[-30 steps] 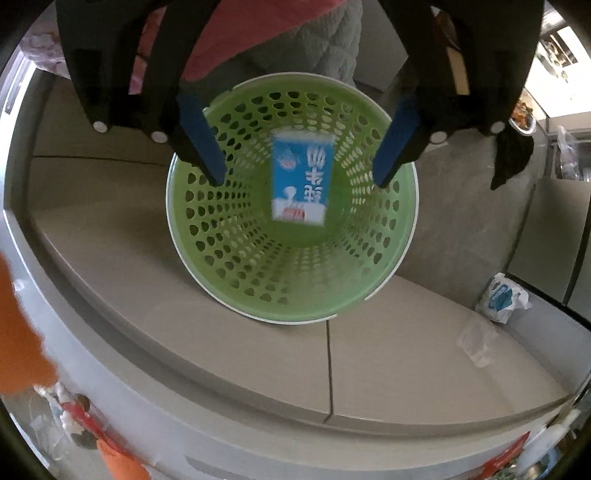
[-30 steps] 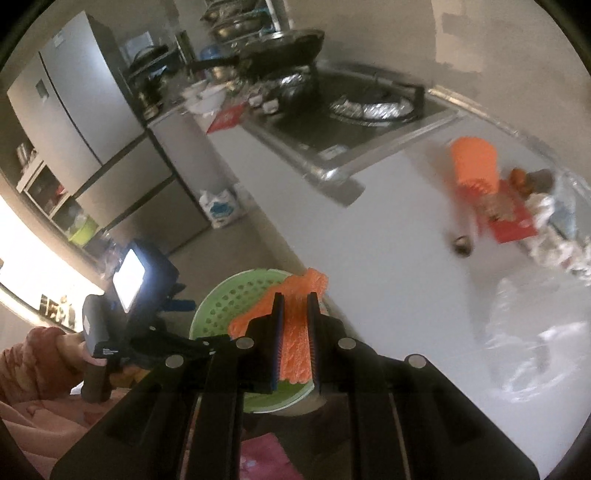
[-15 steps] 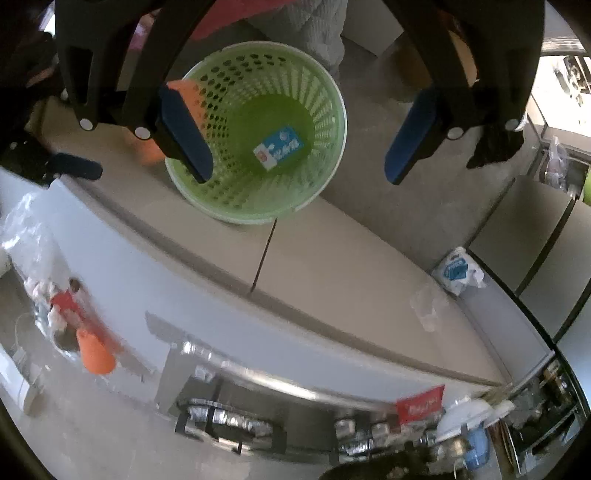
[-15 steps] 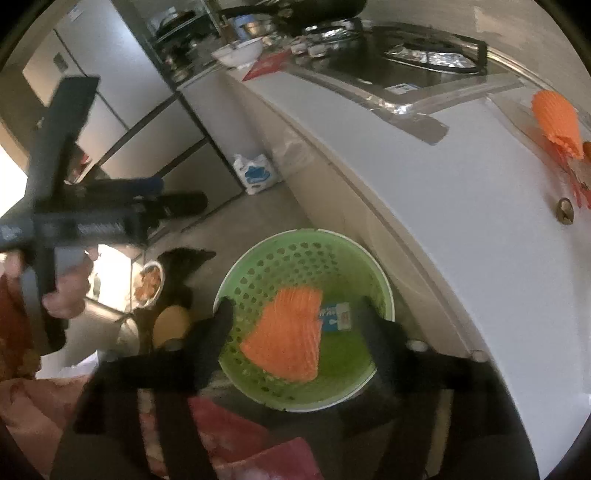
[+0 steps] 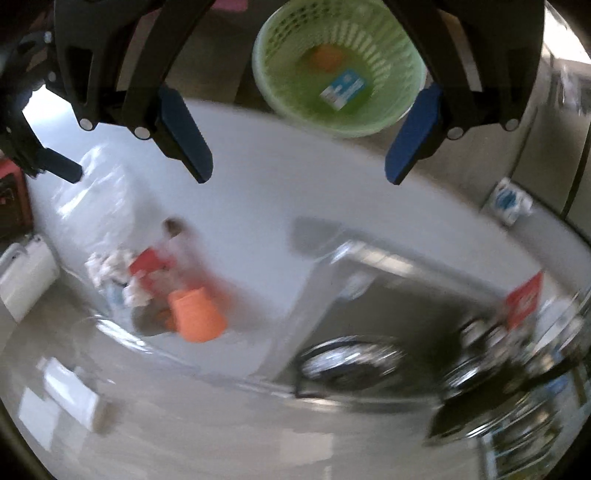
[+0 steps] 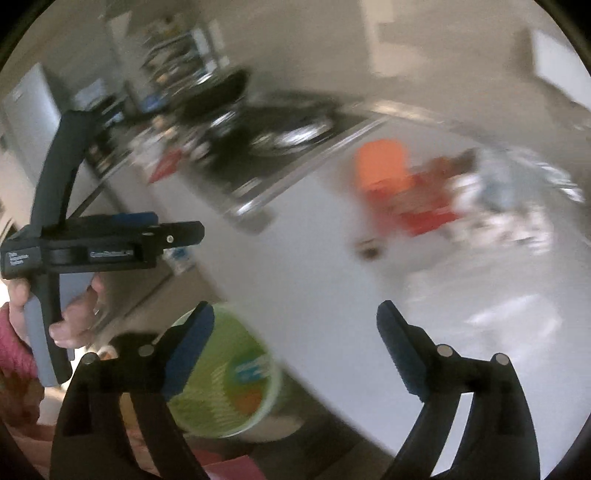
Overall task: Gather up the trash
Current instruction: 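Grasp the second orange foam net with the left tool while the right tool grasps the blue cloth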
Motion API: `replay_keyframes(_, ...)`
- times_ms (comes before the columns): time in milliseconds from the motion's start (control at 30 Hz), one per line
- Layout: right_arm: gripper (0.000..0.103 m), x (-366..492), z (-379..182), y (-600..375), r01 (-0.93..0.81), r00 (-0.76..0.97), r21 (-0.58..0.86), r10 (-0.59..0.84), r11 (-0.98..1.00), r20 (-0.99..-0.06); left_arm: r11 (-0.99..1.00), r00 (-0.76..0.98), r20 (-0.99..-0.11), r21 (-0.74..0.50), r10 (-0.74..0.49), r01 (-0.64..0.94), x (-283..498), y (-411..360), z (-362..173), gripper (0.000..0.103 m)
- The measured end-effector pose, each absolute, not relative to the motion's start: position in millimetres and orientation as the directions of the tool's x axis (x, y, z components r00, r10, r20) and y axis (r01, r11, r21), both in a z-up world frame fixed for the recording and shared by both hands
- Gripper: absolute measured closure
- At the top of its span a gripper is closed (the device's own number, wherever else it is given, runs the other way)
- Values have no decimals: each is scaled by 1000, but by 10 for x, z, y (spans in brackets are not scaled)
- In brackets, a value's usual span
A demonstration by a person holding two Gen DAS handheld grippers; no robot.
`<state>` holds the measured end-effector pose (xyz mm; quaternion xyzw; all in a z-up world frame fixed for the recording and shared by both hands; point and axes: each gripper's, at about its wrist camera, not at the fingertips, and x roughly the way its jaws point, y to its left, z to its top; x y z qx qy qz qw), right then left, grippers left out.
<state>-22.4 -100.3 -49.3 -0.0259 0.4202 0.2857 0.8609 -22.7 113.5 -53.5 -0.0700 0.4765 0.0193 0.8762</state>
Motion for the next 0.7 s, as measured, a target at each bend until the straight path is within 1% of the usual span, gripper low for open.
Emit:
replay_keyframes(100,5,-81,-406,-1335,-437,556,181,423,881,-715,992,554,-831,-112,-58,-63,154,841,-480,13)
replay_keyframes(167,3,20,-385,-1514,-389,597,171,389,905,-701,992,559,-827,-112,-61,-57,414,678,-465,13)
replay_keyframes(300,2,182,-377,-1898,-311,643,183,348,933,-682,991,545,-835,-123,-72,-58,906,430,-542,13)
replay_keyframes(467,2,305,-416,-2299,-236,671,218,321,947,-668,995,525,-850,-80,-37,-60,1420,182,-717,13)
replay_keyframes(667,2,372,-523,-2571,-164,675,234,282,958,-682,994,475,-880,-67,-18,-86,1838,75,-915,13)
replay_keyframes(700,2,362,-541,-2603,-154,672,236,277,959,-686,994,466,-885,-62,-14,-88,1881,63,-949,14)
